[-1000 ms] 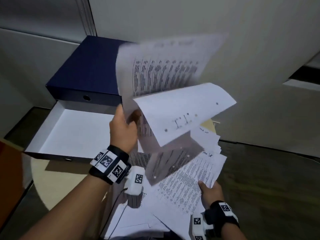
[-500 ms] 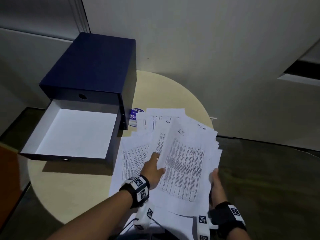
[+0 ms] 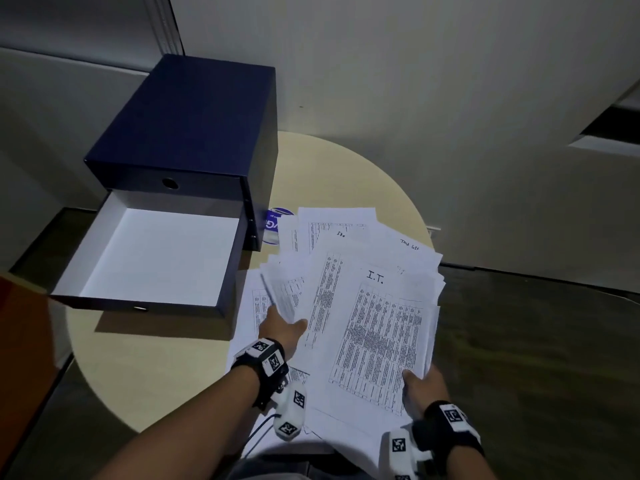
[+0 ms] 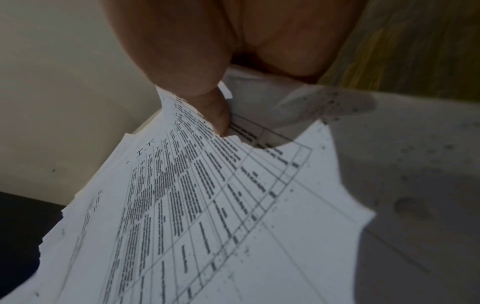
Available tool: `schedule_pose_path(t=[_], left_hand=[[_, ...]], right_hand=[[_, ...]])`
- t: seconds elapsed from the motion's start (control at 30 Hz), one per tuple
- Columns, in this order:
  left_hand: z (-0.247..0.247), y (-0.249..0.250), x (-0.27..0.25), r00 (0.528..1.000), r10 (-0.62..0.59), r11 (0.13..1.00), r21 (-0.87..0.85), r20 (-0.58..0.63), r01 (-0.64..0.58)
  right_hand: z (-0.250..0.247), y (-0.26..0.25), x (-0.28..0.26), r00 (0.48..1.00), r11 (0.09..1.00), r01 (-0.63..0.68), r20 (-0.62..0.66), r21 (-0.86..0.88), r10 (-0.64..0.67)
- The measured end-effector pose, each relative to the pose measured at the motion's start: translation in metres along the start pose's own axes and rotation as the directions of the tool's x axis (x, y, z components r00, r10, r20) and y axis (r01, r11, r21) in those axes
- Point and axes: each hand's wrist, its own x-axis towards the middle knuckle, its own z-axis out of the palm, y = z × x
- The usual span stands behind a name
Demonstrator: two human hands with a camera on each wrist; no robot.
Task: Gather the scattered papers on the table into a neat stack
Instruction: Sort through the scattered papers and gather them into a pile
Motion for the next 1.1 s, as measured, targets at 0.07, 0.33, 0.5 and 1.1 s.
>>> schedule_pose_path(t=[0.07,0.33,0.5,1.1], left_hand=[[0.004,0.002,-0.001,0.997,0.080,0.996,0.031,-0.017,-0.079],[-0.035,0.055,-0.031,0.774,0.590,0.807,0.176,-0.229,-0.564],[-0.087,0.109,-0.058,0.697,0.562,0.781,0.008,-0.445,-0.624],[-0.009,-0.007,-0.018,0.913,0.148,0.979,0.073,0.379,-0.189]], right_hand=[[0.002,0.000,0.003,1.000,1.000,-0.024,0.013,0.004,0.024],[-0.001,-0.005,0.000,0.996,1.000,-0.004,-0.094,0.017,0.006],[-0.005,-0.013,-0.003,0.998,0.999,-0.026,-0.064,0.029,0.028],[0.010,-0.025,-0.012,0.976,0.977,0.011,0.210,0.214,-0.057]])
